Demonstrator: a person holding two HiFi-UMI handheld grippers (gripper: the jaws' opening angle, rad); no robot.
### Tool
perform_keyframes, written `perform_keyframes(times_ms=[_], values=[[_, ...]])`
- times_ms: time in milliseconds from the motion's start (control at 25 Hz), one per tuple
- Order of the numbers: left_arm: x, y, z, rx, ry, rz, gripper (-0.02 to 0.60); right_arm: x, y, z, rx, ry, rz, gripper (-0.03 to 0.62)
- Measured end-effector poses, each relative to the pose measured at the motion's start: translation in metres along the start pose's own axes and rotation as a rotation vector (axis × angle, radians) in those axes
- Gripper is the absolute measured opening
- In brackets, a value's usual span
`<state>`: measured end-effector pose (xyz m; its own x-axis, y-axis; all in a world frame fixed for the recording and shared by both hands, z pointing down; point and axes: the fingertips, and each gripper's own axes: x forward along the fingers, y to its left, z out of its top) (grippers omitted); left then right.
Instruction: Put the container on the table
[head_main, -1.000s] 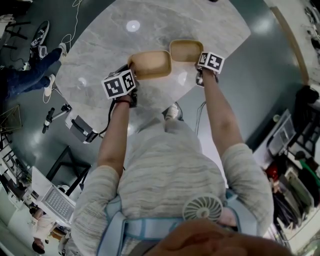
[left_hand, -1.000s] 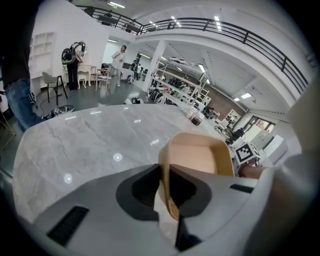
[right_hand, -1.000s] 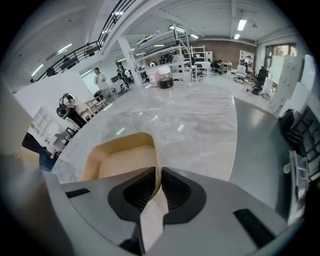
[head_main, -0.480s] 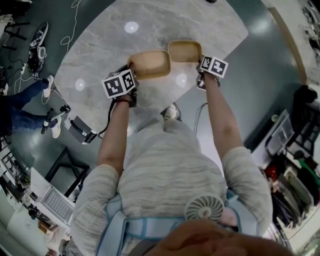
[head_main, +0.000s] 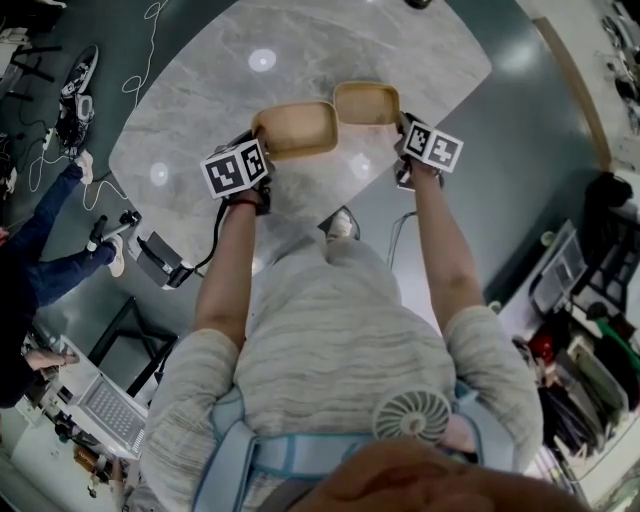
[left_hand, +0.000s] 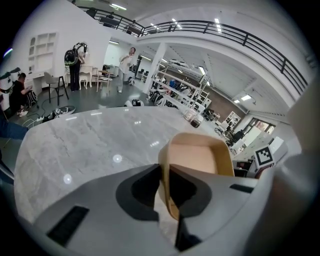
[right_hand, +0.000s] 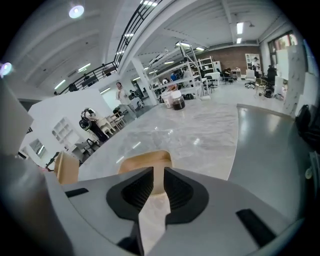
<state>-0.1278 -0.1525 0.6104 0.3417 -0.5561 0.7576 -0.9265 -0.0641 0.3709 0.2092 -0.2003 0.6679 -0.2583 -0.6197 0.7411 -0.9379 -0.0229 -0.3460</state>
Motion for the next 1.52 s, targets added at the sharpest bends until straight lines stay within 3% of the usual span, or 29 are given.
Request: perform_keyframes(times_ms=[760, 960, 1360, 1520], values=[[-0.039, -0.019, 0.008, 0.008, -0.066, -0.019, 0.031, -0.134, 0.086, 0.029, 0.020, -0.302, 0.323, 0.043], [-0.041, -0.023, 0.007, 0.007, -0.063, -0.020, 0.031, -0.157, 0.100, 0.035, -0.038, -0.330, 0.341, 0.043], [-0.044, -0.024, 0.002, 0.006, -0.053, -0.016, 0.031, -0.164, 0.108, 0.016, -0.021, -0.319, 0.394, 0.042], [-0.042, -0.022, -0.001, 0.000, -0.042, -0.014, 0.031, -0.169, 0.114, 0.022, -0.064, -0.323, 0.387, 0.041]])
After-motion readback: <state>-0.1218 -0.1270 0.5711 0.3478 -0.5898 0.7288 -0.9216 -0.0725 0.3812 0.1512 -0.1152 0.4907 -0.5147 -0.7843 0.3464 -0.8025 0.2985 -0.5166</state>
